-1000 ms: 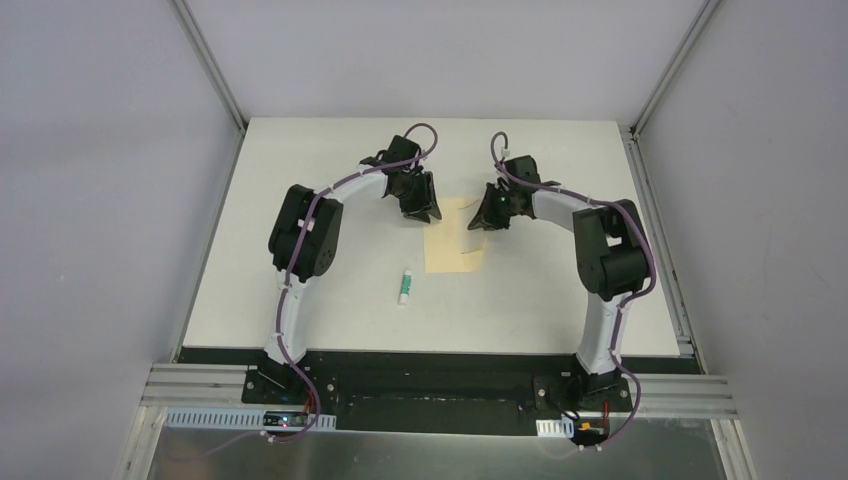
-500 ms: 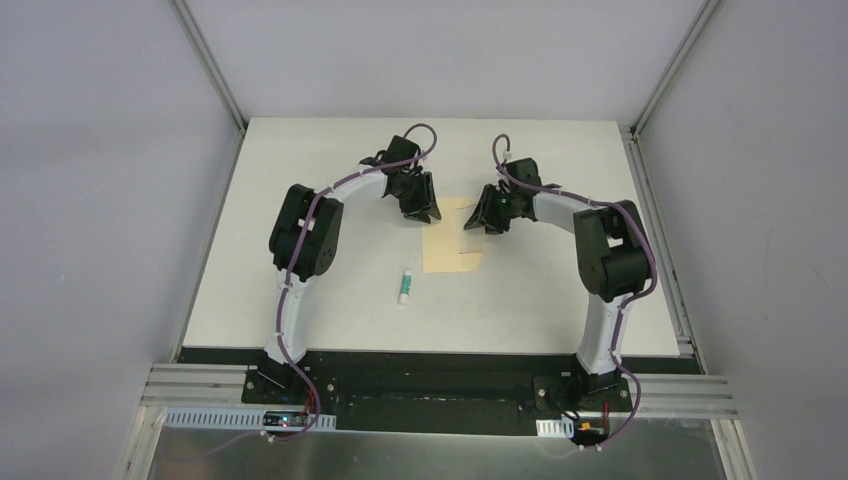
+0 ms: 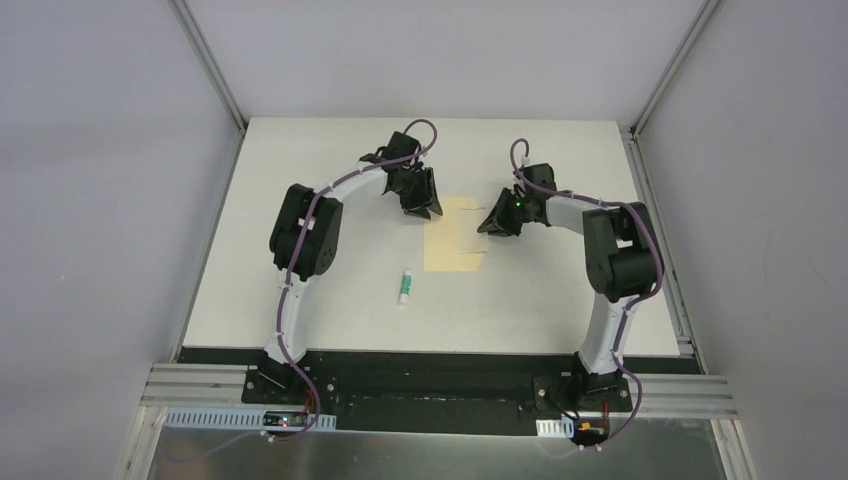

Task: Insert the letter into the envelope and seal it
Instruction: Place the letter in the envelope.

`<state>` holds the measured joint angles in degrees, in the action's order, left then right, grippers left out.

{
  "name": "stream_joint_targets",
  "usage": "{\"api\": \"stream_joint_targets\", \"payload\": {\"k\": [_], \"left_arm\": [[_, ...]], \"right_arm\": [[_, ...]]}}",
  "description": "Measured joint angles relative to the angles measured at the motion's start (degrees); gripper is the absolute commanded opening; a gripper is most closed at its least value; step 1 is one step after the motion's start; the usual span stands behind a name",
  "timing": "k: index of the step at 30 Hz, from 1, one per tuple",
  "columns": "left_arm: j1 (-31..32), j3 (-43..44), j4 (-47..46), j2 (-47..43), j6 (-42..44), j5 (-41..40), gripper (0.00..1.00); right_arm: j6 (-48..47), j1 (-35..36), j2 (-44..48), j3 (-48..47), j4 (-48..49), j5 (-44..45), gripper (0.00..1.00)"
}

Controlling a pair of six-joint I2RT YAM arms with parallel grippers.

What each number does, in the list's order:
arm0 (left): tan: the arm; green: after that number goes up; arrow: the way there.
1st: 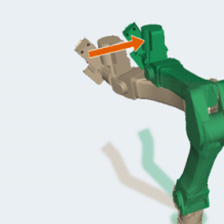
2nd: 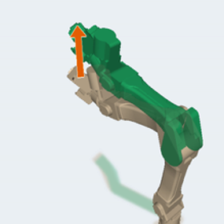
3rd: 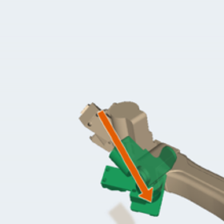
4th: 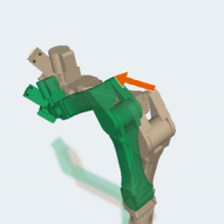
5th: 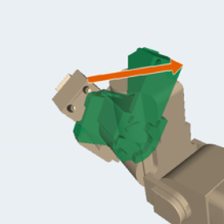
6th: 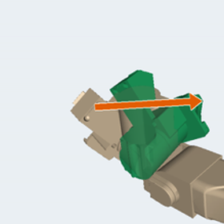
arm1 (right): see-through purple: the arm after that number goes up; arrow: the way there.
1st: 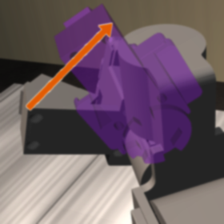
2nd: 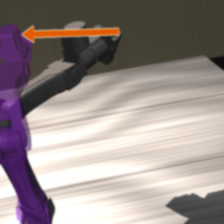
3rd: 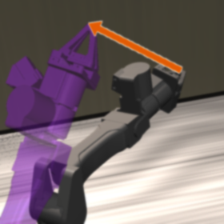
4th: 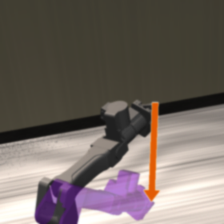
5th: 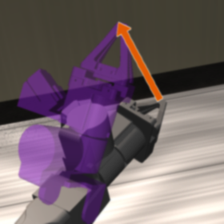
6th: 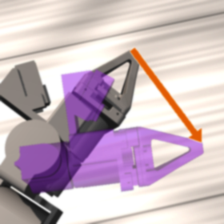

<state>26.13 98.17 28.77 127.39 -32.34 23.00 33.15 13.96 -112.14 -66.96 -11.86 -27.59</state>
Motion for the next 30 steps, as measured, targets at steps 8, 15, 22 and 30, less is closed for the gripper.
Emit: {"api": "stream_joint_targets", "payload": {"k": [8,15,22,30], "left_arm": [[-0.74,-0.46,1.22,-0.92,1.53,-1.14,0.43],[-2.23,-3.04,2.45,-2.38,2.78,-2.40,0.39],[-2.32,-3.30,2.73,-2.36,2.97,-2.56,0.32],[-0.94,-3.28,2.51,-1.90,2.80,-2.03,0.30]], "right_arm": [[0.70,0.02,0.00,0.87,1.27,-0.11,0.06],[0.85,0.02,0.09,1.20,1.75,-0.11,0.03],[0.85,0.09,0.11,1.20,1.77,-0.09,0.03],[0.90,1.46,0.11,1.20,2.23,-0.17,0.00]]}}
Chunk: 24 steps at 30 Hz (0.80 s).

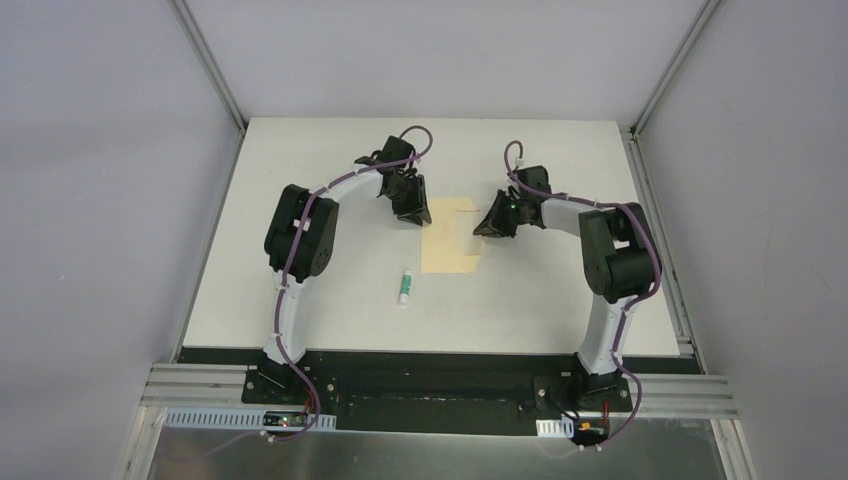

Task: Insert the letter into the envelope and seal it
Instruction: Place the letter in the envelope.

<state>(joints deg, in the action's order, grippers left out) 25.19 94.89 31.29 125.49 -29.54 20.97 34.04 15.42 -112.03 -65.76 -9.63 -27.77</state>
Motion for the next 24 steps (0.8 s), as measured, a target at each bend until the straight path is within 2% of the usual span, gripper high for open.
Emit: {"api": "stream_joint_targets", "payload": {"k": [11,16,19,24], "left_arm": [[0.37,0.00,-0.92,0.09,-1.09,0.61,0.29],[0.37,0.00,-1.01,0.09,-1.14,0.61,0.28],[0.37,0.00,-0.98,0.09,-1.14,0.59,0.28],[0.35,0.00,-1.01,0.09,-1.16,0.59,0.28]], "right_arm": [[0.57,3.08,-0.13,-2.10,-0.04,-0.02,0.01],[0.55,3.98,-0.35,-3.80,-0.17,0.42,0.23],[0.09,4.13,-0.33,-4.15,-1.53,1.81,0.32],[-1.27,4.13,-0.31,-4.96,-5.79,5.33,0.39]]}}
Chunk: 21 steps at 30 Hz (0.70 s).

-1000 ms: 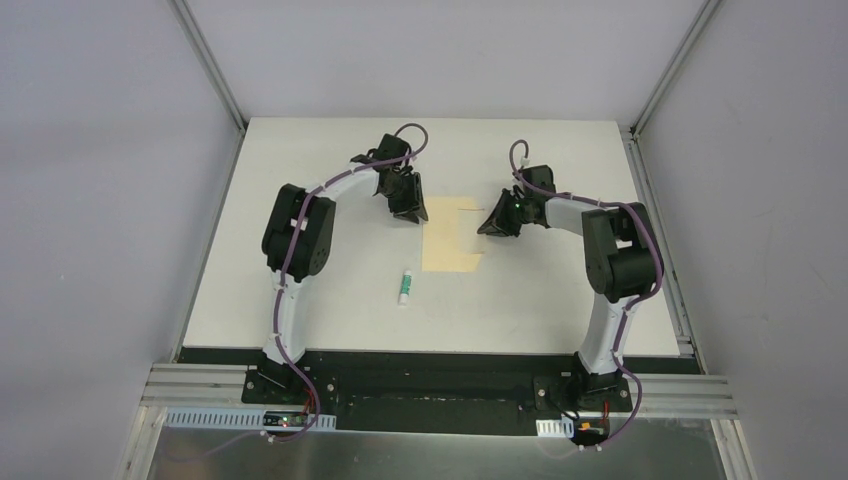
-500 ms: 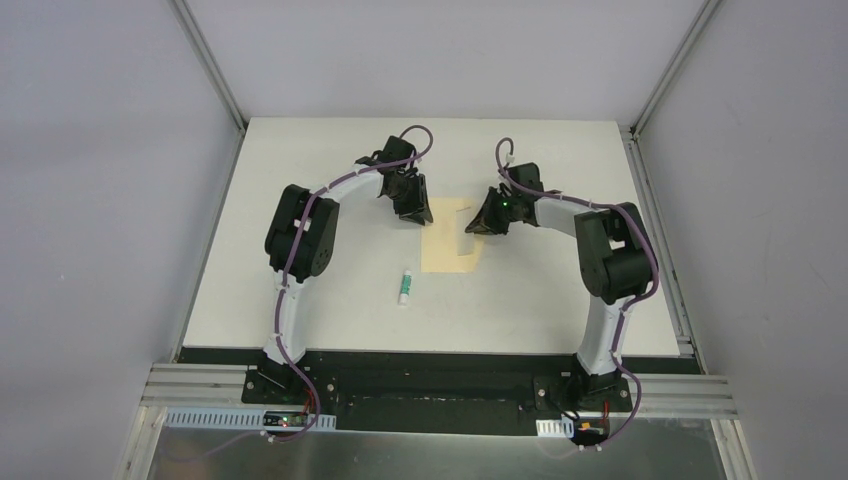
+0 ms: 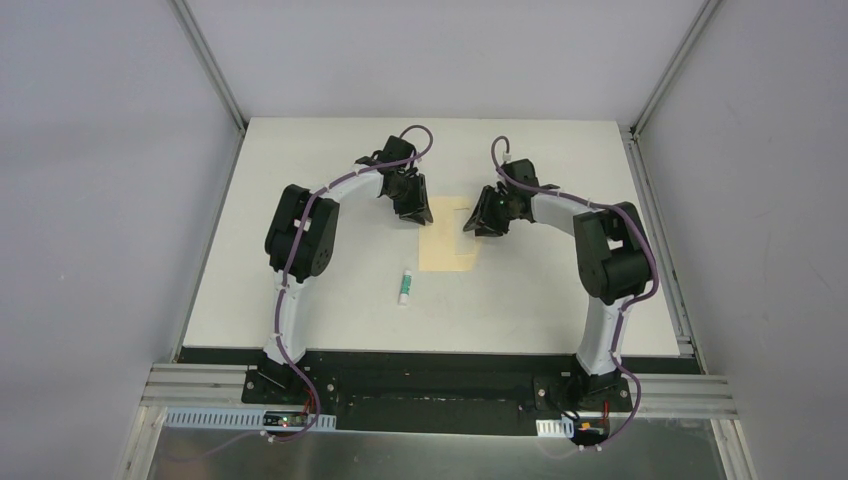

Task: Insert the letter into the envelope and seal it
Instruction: Place the letter in the envelope.

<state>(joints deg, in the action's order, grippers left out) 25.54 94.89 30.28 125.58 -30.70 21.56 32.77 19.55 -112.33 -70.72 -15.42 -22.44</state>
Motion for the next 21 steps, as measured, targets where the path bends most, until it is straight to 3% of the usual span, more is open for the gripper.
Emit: {"api": "stream_joint_targets", "payload": {"k": [21], "left_arm": [[-0.96,-1.31,0.20,-1.81,1.16,-0.98,0.40]], "right_arm": [[-1.40,0.11,0.74,-2.67,-5.57,4.15,0.28]]}}
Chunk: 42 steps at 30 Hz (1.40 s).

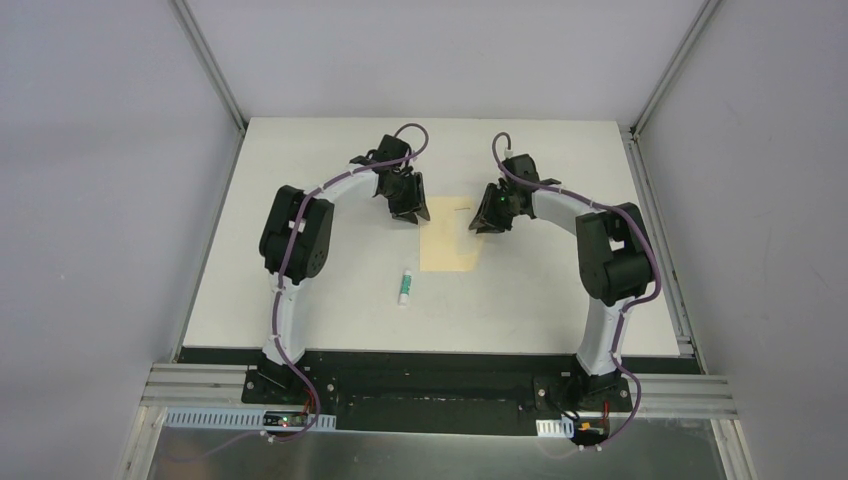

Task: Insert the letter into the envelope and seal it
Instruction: Place the letter in the envelope.

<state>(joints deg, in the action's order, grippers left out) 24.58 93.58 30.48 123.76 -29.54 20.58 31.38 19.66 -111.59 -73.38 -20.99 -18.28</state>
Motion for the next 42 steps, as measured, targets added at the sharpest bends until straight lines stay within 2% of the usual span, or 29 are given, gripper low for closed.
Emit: {"api": "stream_joint_targets", "payload": {"k": [13,23,42], "left_arm": [[-1.01,-1.53,-0.02,-0.35,0.42,-0.92,0.35],[-1.01,-1.53,-0.02,-0.35,0.39,-0.92,0.32],[-1.01,-1.53,-0.09,-0.13,0.17,-0.76,0.31]], "right_arm": [[-0.42,0.81,-0.83,-2.14,-1.18,0.94,0.22],[-2.19,2.38,-2.03,-4.04,-3.85,4.61,0.28],[-3.80,3.67,-3.37,-6.75,-6.29,7.98,0.27]]}}
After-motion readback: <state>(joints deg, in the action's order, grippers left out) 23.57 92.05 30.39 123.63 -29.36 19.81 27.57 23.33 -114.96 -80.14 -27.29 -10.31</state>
